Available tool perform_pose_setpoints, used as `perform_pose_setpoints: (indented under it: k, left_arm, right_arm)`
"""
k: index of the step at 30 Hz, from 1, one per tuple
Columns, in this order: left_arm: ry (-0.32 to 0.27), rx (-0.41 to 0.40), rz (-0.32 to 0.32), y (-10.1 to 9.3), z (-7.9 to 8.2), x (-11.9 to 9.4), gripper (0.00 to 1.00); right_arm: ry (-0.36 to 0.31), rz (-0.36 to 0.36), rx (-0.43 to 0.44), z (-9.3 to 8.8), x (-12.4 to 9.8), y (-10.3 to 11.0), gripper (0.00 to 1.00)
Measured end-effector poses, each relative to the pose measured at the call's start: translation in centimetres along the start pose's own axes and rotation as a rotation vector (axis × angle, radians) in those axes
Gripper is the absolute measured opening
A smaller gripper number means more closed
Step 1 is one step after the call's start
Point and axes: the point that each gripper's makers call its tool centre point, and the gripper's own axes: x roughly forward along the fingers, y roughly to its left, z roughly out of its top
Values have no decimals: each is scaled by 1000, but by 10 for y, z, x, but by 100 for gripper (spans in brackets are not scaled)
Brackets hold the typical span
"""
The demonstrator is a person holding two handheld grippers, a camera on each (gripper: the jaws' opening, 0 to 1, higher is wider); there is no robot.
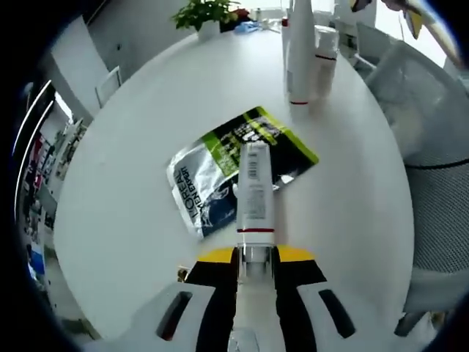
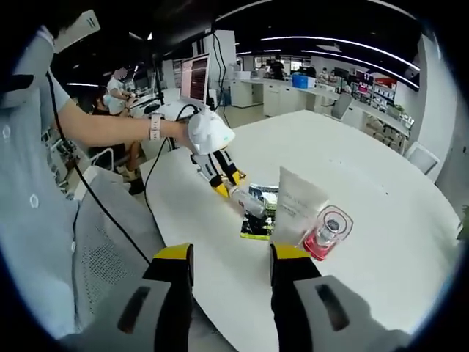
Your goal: Arrange the skincare products in the storage area until every visible bottle or jar stands upright without overlapping.
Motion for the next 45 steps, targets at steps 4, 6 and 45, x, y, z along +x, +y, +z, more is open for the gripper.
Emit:
perform_pose_setpoints:
  k: [4,6,45]
  left_arm:
    - [2,18,-5,-12,4,-6,15]
    - [7,42,-3,-18,6,-8,15]
    - [-12,347,-39,-95,76,-45,14]
  right_arm:
    - [-10,59,-25,5,14,17,38]
    - [-2,80,-42,6,23,23,38]
    - [186,135,-395,-26,125,31,22]
